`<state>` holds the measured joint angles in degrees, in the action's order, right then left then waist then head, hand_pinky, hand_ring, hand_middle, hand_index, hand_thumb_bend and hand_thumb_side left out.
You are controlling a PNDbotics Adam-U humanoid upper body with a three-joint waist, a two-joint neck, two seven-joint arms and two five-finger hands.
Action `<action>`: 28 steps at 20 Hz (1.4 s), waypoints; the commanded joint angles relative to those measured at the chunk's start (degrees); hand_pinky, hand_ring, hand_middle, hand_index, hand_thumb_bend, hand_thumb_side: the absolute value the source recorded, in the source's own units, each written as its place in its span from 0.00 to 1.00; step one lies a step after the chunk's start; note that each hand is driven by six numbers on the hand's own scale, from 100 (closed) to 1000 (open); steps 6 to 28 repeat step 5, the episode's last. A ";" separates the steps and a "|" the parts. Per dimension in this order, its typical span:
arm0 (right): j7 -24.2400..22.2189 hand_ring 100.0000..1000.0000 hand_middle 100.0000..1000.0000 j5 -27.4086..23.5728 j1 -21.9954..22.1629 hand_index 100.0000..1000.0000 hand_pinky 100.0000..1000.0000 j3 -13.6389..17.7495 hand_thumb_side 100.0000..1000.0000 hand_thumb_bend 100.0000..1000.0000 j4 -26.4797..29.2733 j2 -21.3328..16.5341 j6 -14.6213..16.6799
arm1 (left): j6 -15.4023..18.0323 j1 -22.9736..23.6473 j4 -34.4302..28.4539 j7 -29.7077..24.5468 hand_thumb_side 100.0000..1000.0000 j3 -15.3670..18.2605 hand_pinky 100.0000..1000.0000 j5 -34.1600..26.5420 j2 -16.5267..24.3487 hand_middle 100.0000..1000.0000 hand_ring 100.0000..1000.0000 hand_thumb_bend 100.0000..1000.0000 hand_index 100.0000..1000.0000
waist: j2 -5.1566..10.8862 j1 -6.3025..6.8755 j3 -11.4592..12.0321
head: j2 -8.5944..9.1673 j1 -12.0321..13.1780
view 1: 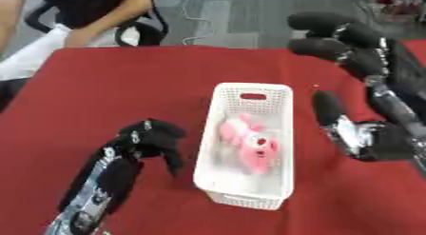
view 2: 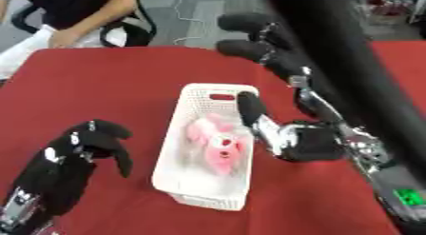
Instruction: Pick up objects on the table and place them in the box.
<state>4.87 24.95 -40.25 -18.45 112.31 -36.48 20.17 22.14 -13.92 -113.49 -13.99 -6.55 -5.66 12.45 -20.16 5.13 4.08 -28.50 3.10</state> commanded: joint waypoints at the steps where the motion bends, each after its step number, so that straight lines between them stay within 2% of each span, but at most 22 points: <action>1: 1.27 0.90 0.86 -13.96 3.30 0.92 0.69 1.99 1.00 0.00 2.23 -1.77 2.85 | -0.03 0.19 -1.10 0.62 0.92 0.82 0.30 0.45 0.14 0.66 0.46 0.00 0.69 | 0.80 0.05 -0.46 | -0.47 1.51; 5: -0.36 0.90 0.85 -34.42 8.52 0.92 0.68 3.85 1.00 0.00 2.28 -1.61 6.82 | -0.18 0.61 -1.10 1.60 0.92 1.28 0.30 0.70 0.01 0.69 0.48 0.00 0.70 | 0.84 0.39 -1.39 | -1.47 2.09; 28: -0.36 0.90 0.85 -34.42 8.52 0.92 0.68 3.85 1.00 0.00 2.28 -1.61 6.82 | -0.18 0.61 -1.10 1.60 0.92 1.28 0.30 0.70 0.01 0.69 0.48 0.00 0.70 | 0.84 0.39 -1.39 | -1.47 2.09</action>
